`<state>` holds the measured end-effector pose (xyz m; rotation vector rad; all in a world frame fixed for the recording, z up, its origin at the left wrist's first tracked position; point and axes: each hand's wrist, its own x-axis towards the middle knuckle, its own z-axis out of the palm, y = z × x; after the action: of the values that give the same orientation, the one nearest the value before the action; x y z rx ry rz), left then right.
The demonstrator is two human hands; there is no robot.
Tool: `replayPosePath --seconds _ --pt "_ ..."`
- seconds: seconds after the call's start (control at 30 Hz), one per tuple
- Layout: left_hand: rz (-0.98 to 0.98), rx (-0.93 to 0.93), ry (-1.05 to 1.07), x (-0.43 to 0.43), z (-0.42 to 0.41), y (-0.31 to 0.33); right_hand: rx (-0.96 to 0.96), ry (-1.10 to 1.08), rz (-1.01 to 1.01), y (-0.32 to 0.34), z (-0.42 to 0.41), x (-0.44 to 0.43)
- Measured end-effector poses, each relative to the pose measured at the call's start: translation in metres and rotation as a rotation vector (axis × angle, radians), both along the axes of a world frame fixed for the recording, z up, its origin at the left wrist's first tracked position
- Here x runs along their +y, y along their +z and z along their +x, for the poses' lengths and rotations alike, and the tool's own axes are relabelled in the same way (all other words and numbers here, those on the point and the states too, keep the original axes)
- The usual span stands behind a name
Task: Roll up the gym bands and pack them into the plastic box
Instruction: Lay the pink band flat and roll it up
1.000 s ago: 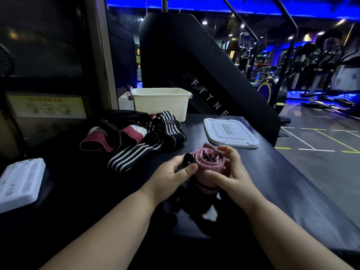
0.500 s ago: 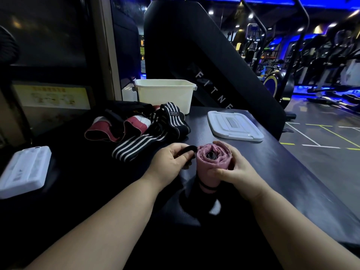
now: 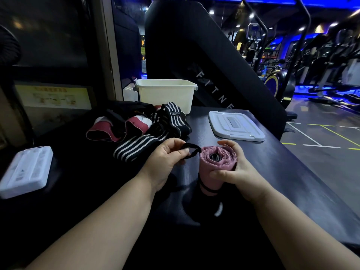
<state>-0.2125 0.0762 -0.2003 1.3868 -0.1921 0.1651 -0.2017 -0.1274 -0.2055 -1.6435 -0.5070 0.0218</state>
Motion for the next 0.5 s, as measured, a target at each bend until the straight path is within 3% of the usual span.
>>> replayPosePath --seconds 0.2,0.5 --pt "0.032 0.001 0.093 0.002 0.003 0.0 0.01 0.037 0.007 0.0 0.0 -0.001" --pt "0.351 -0.088 0.408 0.003 0.019 -0.015 0.063 0.105 0.022 -0.002 0.003 -0.005"
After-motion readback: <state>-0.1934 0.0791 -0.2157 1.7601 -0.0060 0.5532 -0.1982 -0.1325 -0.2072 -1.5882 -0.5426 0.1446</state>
